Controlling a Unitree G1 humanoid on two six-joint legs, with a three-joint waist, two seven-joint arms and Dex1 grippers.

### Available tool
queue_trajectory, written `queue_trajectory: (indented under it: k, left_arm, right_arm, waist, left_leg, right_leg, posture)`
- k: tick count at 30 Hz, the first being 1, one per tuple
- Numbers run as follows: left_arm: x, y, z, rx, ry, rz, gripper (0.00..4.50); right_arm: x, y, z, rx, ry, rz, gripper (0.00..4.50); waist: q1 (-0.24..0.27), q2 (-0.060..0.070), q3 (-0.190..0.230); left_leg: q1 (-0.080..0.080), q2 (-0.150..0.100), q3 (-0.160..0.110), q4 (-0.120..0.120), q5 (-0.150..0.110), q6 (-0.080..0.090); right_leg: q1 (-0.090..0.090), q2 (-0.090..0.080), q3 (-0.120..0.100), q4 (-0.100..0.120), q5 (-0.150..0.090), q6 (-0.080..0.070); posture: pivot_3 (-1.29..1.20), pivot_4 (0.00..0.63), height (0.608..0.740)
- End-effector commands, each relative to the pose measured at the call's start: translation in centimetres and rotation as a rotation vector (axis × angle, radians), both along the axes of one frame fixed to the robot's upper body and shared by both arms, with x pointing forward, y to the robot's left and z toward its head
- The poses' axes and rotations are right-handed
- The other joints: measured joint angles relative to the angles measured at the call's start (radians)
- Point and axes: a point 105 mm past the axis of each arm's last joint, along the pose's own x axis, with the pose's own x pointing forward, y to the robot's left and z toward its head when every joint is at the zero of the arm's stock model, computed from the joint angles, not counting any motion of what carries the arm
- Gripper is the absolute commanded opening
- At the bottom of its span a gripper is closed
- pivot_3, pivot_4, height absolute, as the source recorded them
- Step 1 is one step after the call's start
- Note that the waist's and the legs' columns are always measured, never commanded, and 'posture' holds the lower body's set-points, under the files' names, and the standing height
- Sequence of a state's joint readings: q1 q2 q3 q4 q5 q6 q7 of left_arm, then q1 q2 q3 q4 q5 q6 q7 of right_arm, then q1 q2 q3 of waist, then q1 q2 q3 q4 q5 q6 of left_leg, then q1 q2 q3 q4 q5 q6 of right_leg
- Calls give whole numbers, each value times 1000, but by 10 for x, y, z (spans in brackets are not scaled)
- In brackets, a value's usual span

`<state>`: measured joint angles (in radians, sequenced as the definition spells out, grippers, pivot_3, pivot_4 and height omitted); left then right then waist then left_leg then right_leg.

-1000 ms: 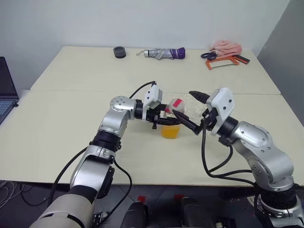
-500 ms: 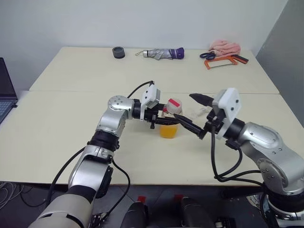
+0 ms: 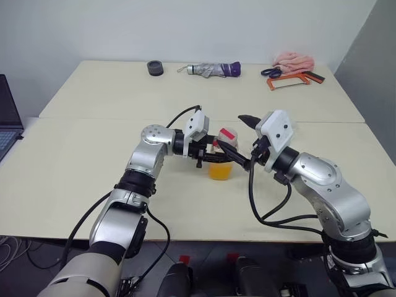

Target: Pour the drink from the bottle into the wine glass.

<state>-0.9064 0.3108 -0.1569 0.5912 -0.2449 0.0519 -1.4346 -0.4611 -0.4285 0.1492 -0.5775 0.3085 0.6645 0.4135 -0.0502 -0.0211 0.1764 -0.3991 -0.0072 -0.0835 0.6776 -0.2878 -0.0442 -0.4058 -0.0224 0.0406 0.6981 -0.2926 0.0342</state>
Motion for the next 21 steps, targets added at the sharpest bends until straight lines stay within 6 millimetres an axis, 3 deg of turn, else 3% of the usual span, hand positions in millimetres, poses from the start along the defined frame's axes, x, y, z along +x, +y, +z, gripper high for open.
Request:
queue_trajectory:
  k: [1,21]
  left_arm:
    - [-2,-1,17,-28,-55,-26,1787]
    - [-1,0,16,-22,-56,-25,1787]
  right_arm:
    - [-1,-9,12,25,-46,-27,4304]
    - [-11,-13,6,40,27,11,4304]
  waist:
    - [0,0,0]
    - [0,0,0]
  left_leg:
    - [0,0,0,0,0,0]
    - [0,0,0,0,0,0]
  right_leg:
    - [0,0,0,0,0,0]
    - [0,0,0,0,0,0]
  posture:
    - [0,150,740]
    - [0,150,740]
